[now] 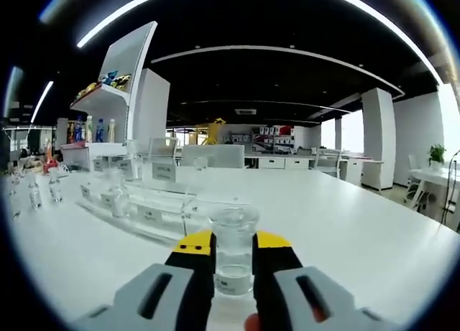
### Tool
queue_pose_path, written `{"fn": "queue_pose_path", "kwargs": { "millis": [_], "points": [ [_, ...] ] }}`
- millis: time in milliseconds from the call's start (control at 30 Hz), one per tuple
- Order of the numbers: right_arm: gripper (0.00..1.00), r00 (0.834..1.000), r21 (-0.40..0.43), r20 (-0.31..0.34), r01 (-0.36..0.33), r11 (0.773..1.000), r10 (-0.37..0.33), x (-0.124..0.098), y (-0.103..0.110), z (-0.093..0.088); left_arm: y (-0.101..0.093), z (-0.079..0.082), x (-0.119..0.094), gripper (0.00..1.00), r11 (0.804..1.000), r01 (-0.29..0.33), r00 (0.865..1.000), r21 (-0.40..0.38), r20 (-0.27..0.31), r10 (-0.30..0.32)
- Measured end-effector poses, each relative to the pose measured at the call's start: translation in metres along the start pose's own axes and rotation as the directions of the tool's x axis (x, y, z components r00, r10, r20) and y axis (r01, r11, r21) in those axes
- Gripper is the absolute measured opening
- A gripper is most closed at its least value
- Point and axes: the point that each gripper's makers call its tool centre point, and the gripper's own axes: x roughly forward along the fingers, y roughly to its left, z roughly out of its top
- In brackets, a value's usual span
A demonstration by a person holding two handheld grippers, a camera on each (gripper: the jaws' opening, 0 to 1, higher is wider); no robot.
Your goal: Identify the label on the chemical reagent bottle, grasp the chemical reagent bottle, and place it in the designated position on the reagent rack
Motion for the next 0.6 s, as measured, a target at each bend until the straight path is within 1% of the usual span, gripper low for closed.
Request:
{"fn": "queue_pose_path", "kwargs": {
  "millis": [200,367,600],
  "points": [
    [0.19,1.000,-0.002,0.005,0.001,1.000,-0.001,0.0012,-0.0009,0.0000,-0.0029,0.0000,0.0022,0.29,1.000,0.008,1.000,0.003,-0.001,-0.008],
    [0.19,1.000,0.008,0.022,0.008,1.000,-0.008,0.0009,-0.0012,0.0001,-0.0028,-0.0016,0.0016,0.29,1.000,0.008,1.000,0.002,-0.006,-0.008],
    [0.18,1.000,0.003,0.021,0.012,1.000,-0.012,-0.0003,-0.0018,0.0009,-0.0023,-0.0008,0.0014,0.29,1.000,0.008,1.000,0.000,-0.001,-0.008]
  ]
}}
